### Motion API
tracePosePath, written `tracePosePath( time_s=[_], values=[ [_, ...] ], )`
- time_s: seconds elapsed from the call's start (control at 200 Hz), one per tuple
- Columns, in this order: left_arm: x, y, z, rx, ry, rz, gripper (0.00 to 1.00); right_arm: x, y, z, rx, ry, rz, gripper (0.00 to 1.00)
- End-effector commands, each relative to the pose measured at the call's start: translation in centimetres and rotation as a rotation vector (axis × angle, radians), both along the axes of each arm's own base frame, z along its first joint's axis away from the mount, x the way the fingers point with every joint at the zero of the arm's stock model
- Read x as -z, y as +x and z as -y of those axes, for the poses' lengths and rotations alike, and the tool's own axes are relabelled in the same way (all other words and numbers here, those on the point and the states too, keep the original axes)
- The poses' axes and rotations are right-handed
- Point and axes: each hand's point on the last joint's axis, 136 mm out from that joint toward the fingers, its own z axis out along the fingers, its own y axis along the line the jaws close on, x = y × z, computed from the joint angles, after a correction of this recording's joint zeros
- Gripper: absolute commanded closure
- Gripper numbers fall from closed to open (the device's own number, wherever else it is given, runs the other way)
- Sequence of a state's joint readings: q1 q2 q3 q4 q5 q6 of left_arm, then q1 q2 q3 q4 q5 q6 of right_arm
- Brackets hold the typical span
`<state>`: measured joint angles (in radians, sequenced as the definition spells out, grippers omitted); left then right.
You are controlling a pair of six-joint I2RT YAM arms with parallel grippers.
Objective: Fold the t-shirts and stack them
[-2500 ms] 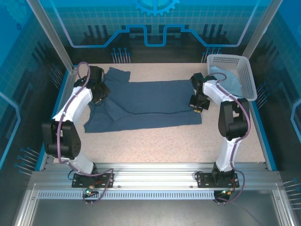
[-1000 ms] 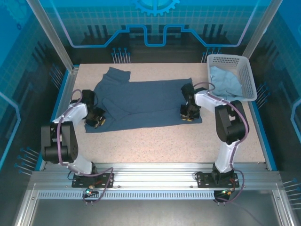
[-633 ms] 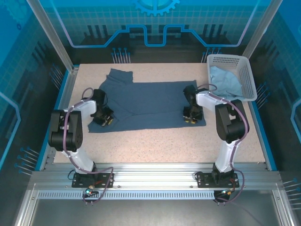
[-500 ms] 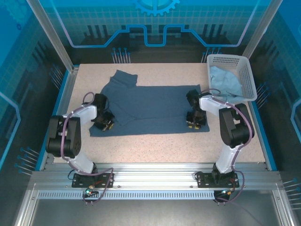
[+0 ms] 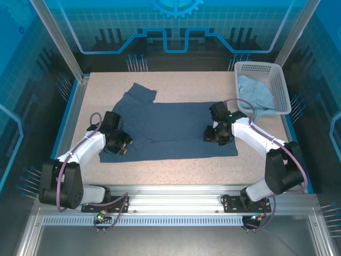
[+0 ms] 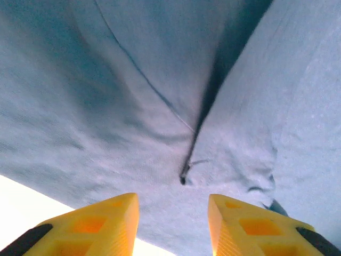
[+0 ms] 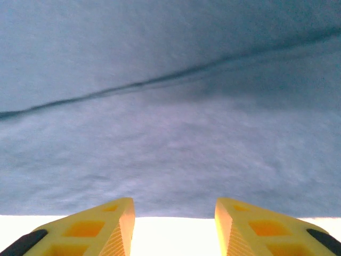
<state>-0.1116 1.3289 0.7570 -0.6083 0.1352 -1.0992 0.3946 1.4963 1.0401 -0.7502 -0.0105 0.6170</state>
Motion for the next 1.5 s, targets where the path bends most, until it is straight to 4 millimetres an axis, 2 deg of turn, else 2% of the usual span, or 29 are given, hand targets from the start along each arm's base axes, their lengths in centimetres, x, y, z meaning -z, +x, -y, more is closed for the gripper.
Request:
tracePosePath(
  time_s=[0.0,0.145,0.33,0.455,0.68,0.88,1.21,1.381,1.491],
  values=[
    [1.1,-0.3,2.3,-0.066,-0.117,-0.038,0.58,-0.7,0.6,-2.5,-0.052,0.104,0.018,0.56],
    [1.8,1.3,2.9,-0.063,-0.126,-0.027,0.58,-0.8,0.7,-3.2,-0.058,0.127,0.012,0.56],
    [3.2,1.4,3.6,-0.054,-0.130,-0.057,0.64,-0.4,0.2,-3.0,-0.056,0.112,-0.006,0.56],
    [3.4,2.0,3.8,-0.053,-0.129,-0.055,0.75,-0.5,0.1,-2.9,-0.053,0.115,-0.002,0.56],
    [1.9,4.0,3.9,-0.019,-0.089,-0.018,1.00,-1.3,0.3,-4.0,-0.062,0.182,0.025,0.56],
    [0.9,4.7,4.1,0.025,-0.041,-0.014,1.00,-2.0,0.6,-4.2,-0.061,0.193,0.032,0.56],
    [0.1,9.8,5.6,0.236,0.062,0.024,1.00,-2.1,1.0,-3.9,-0.040,0.196,0.021,0.57],
    [0.6,11.7,6.9,0.368,0.102,0.015,1.00,-2.0,0.9,-3.6,-0.032,0.193,0.011,0.57],
    [0.9,12.3,7.5,0.426,0.131,0.015,1.00,-1.8,0.9,-3.5,-0.030,0.194,0.004,0.57]
  ],
)
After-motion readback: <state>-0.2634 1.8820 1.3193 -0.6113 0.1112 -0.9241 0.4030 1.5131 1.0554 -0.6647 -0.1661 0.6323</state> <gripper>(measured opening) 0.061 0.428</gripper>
